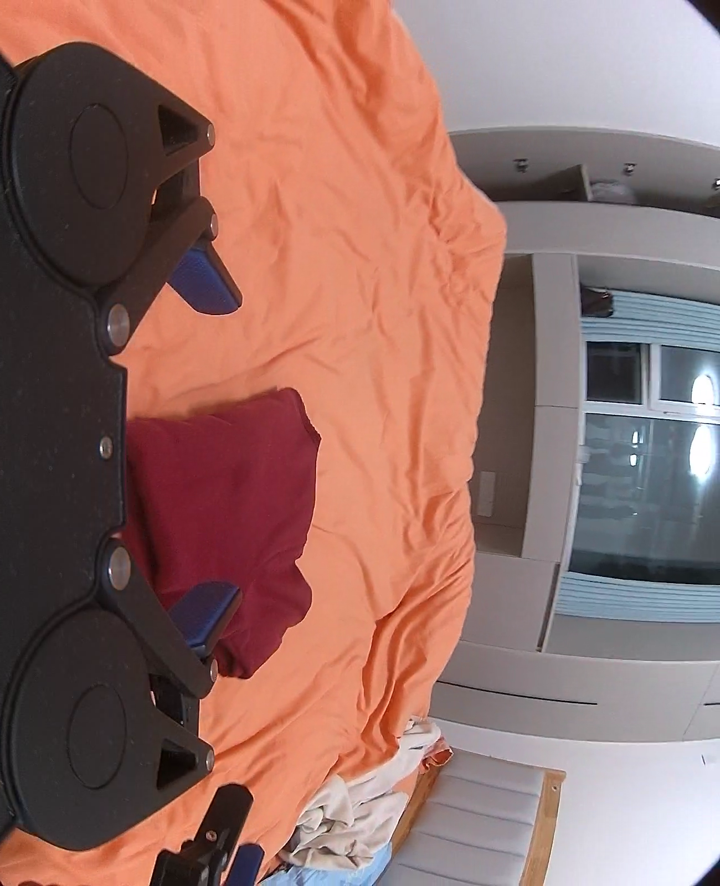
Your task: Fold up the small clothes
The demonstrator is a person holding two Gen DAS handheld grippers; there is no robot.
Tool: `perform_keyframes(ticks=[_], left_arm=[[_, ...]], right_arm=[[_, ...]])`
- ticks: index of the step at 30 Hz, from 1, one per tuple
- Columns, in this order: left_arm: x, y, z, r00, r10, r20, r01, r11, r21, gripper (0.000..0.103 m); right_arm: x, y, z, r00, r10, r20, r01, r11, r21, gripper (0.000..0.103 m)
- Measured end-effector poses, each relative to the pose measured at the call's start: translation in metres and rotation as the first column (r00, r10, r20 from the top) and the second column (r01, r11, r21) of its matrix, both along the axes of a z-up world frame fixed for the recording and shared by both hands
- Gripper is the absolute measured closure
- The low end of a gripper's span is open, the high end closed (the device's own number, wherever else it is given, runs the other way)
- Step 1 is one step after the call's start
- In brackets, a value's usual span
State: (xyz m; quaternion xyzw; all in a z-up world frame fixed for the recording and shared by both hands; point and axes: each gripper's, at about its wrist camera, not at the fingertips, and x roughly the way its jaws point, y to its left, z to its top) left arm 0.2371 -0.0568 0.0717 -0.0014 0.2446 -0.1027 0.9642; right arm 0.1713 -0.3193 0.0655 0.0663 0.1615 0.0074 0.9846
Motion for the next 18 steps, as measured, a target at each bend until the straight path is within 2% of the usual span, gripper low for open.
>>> perform_keyframes(ticks=[7,18], left_arm=[[-0.065,0.010,-0.005,0.999,0.004,0.034,-0.005,0.999,0.033,0.001],[-0.108,0.034,-0.037,0.998,0.051,-0.036,-0.052,0.999,-0.012,0.001]], right_arm=[[-0.070,0.009,0.002,0.998,-0.047,0.038,0.047,0.999,0.003,0.000],[-0.124,0.024,-0.020,0.996,-0.085,-0.001,0.085,0.996,-0.025,0.000]])
